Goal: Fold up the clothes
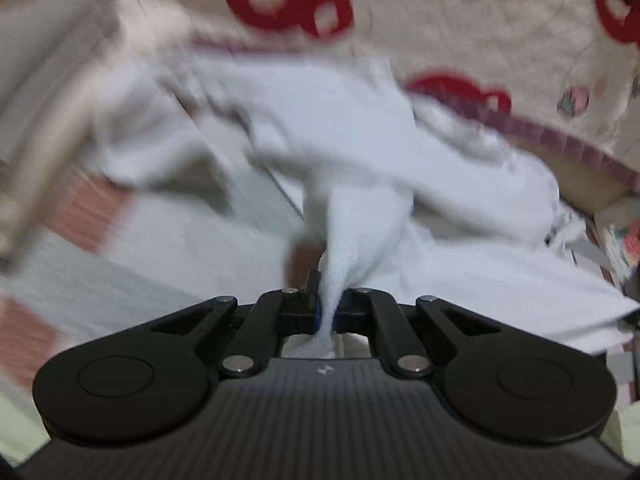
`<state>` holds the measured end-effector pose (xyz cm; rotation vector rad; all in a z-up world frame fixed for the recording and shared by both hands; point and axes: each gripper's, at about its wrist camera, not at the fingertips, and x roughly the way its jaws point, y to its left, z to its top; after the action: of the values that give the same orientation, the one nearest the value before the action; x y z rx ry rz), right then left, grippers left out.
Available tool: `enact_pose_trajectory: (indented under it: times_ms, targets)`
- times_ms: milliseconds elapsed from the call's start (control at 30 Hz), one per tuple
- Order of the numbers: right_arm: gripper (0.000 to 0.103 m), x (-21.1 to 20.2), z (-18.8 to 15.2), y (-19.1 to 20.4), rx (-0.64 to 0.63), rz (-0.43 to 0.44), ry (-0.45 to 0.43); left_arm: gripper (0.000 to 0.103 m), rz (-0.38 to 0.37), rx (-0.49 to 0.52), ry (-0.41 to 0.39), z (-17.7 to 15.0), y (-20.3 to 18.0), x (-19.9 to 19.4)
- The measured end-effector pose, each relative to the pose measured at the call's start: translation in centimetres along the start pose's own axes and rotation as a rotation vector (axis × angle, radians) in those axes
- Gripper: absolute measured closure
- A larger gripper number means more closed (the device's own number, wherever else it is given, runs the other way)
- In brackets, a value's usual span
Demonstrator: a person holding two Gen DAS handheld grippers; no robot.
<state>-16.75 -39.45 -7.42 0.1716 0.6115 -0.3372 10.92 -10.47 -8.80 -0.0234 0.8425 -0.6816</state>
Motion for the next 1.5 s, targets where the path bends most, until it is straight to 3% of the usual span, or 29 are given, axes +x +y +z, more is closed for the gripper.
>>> enact_pose_trajectory:
  times_ms: [100, 300, 400, 533, 700, 933, 1100, 1200, 1300, 1500]
  targets:
    - [0.099, -0.9, -0.6, -1.9, 0.076, 0.006, 0.058, 0.099, 0.037, -0.1, -0.085, -0.3, 1.6, -4.5]
    - [0.099, -2.4, -1.8, -3.4, 0.118, 0.018, 0.018, 0.1, 0.068, -0.141, 0.013, -2.6, 1.6, -4.1]
    - [0.099, -4.1, -0.3, -4.3, 0.115, 0.018, -0.06, 0.1, 0.083, -0.178, 0.001, -1.5, 2.0, -5.2]
    - [0.099, -7.8, 2.4, -5.9, 0.104, 0.056, -0.171, 0.1, 0.138, -0.121, -0.051, 0.5, 1.2, -9.0]
    - [0.099, -12.9, 4.3, -6.8, 0.059, 0.133, -0.247, 0.099, 0.165, -0.04, -0.074, 1.7, -1.0, -13.5]
    - [0.1, -19.8, 0.4, -6.0, 0.065, 0.199, -0.289, 0.099, 0.189, -0.02, -0.026, -1.9, -1.2, -15.7]
    - [0.1, -22.7, -4.3, -5.0, 0.037, 0.22, -0.27, 0.099, 0.209, 0.002, 0.029, -4.8, -1.1, -16.2]
    - [0.1, -21.8, -6.4, -5.4, 0.047, 0.215, -0.21, 0.099, 0.22, 0.016, 0.062, -6.5, -1.1, -16.4]
    - [0.1, -21.5, -6.9, -5.4, 0.047, 0.23, -0.195, 0.099, 0.232, 0.029, 0.095, -8.2, -1.1, -16.7]
    - [0.1, -22.9, -4.7, -6.2, 0.034, 0.246, -0.262, 0.099, 0.209, 0.053, 0.052, -6.6, -2.3, -19.2]
